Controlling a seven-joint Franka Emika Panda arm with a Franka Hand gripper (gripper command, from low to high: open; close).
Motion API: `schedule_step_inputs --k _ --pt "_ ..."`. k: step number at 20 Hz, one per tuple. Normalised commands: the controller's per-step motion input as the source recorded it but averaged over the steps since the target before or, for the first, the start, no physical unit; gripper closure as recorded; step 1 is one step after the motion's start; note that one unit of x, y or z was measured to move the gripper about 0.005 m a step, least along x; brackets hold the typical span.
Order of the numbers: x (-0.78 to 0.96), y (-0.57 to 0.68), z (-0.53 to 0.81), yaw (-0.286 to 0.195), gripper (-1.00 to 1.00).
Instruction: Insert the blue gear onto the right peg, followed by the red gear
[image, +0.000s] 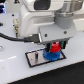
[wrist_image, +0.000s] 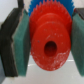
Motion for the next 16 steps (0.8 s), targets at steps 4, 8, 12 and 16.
schedule_step_inputs --k 4,8,12,16 --pt "0.18 -0.21 -0.18 0.000 1.00" --pt "0.15 -0.05 -0.19 0.000 1.00" --pt "0.19 -0.01 0.04 0.000 1.00" --pt "0.09 0.00 -0.04 0.000 1.00"
